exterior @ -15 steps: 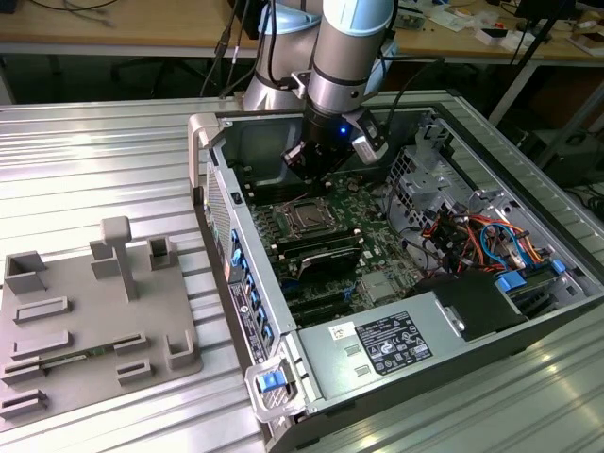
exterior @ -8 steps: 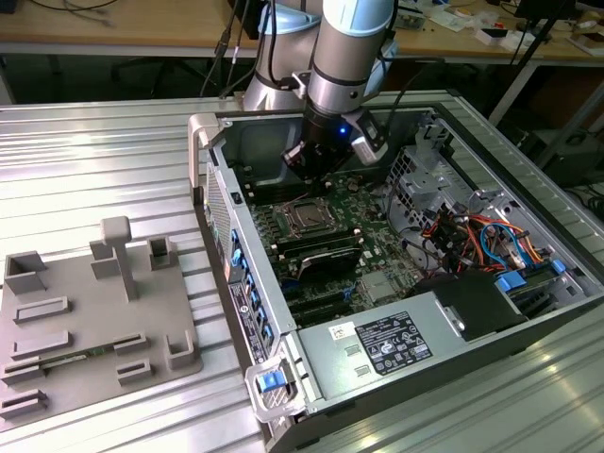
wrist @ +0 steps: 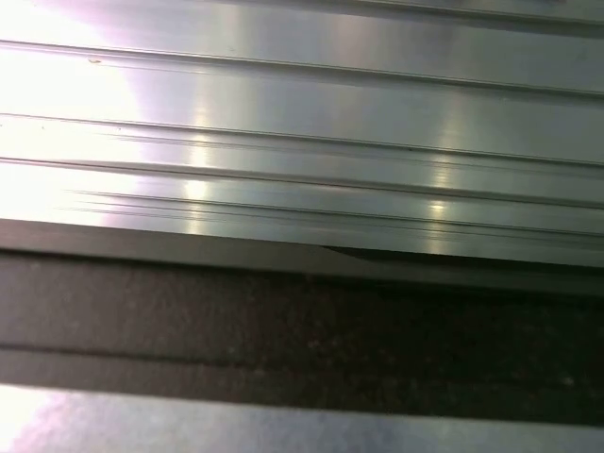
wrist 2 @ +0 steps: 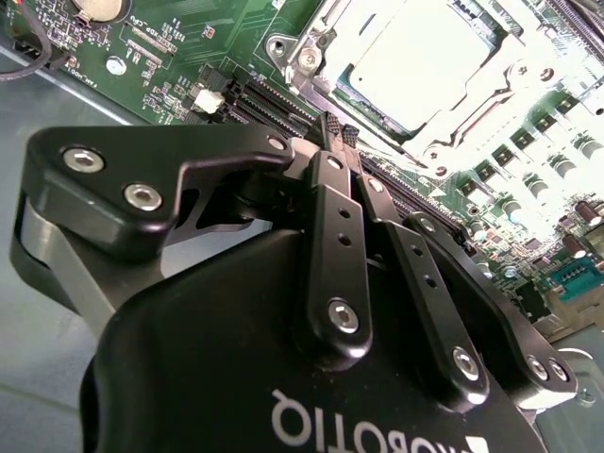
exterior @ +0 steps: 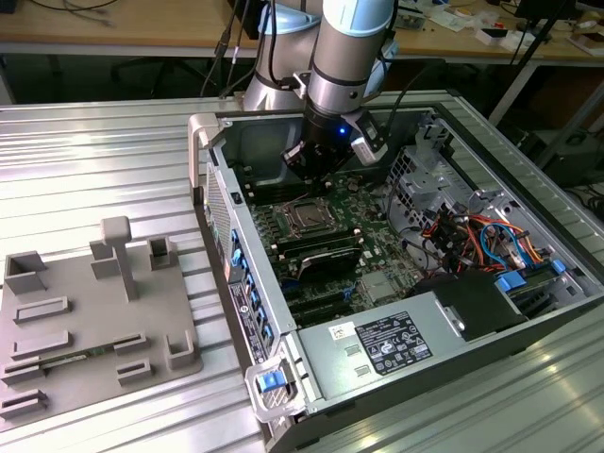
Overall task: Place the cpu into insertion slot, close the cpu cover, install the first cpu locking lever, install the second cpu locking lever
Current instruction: 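Install the first cpu locking lever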
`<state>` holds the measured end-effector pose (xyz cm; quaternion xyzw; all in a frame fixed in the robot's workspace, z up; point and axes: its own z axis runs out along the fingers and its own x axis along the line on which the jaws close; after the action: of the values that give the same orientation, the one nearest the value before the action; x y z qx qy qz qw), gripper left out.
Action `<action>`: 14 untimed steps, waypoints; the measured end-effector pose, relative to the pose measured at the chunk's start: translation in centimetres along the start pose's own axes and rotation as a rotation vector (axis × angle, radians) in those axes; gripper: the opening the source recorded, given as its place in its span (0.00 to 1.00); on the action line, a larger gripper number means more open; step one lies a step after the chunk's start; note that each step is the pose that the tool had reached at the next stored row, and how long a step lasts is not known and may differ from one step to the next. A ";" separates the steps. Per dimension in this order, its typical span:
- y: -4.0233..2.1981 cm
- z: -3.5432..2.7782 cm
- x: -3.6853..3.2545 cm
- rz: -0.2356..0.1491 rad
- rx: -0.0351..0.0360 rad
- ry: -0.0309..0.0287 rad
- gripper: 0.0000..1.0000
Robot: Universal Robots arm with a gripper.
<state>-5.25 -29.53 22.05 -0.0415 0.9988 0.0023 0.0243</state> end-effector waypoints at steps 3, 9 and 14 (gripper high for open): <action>0.00 0.04 0.00 0.001 0.0001 -0.0001 0.11; 0.00 0.09 0.00 0.001 0.0001 0.0000 0.11; 0.00 0.21 0.01 0.001 0.0000 -0.0002 0.11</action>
<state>-5.25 -29.53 21.83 -0.0409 0.9989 0.0023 0.0244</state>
